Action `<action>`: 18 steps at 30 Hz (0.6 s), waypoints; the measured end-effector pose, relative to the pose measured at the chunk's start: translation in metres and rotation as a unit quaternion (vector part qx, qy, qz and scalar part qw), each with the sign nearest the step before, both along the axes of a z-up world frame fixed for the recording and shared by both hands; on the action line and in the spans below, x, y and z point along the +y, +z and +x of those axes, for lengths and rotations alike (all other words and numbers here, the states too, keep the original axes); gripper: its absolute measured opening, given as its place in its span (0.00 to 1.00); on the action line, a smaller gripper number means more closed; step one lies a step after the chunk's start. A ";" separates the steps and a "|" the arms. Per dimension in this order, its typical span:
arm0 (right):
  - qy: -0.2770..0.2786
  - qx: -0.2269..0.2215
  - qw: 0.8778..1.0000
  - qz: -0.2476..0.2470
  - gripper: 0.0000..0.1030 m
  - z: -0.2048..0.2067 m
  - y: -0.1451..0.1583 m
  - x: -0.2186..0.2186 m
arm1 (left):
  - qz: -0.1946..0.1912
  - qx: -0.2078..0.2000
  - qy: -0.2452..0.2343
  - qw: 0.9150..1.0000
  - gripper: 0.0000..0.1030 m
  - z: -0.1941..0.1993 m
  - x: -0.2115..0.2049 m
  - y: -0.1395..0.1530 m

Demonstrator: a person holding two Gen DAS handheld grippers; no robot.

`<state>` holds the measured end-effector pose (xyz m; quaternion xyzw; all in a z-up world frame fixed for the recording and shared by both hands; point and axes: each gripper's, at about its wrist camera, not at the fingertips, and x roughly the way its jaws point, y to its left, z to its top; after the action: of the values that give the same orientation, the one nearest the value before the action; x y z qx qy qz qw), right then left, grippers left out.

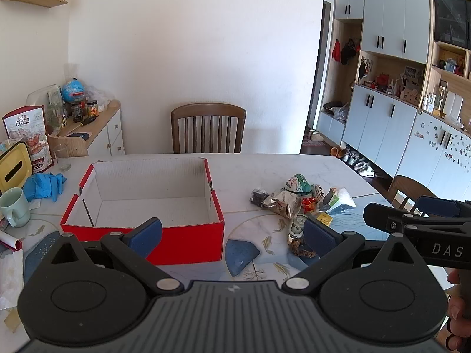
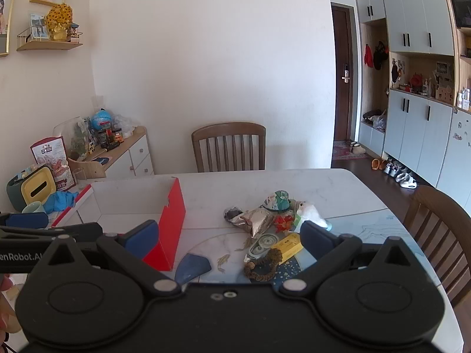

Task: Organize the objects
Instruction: 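Move both tools toward the pile of items on the table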

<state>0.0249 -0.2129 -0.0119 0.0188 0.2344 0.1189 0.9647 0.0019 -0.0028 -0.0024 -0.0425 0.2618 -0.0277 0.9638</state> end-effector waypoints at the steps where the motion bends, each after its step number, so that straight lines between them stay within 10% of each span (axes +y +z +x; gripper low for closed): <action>1: 0.000 0.000 1.000 0.000 0.99 0.001 0.000 0.000 | 0.000 0.000 -0.001 1.000 1.00 0.000 0.000 0.000; 18: 0.028 0.005 1.000 0.002 0.99 0.016 -0.003 -0.013 | 0.007 0.025 0.002 1.000 1.00 0.024 -0.019 -0.008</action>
<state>0.0412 -0.2259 -0.0153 0.0145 0.2398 0.1461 0.9597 0.0258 -0.0222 -0.0105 -0.0373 0.2855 -0.0228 0.9574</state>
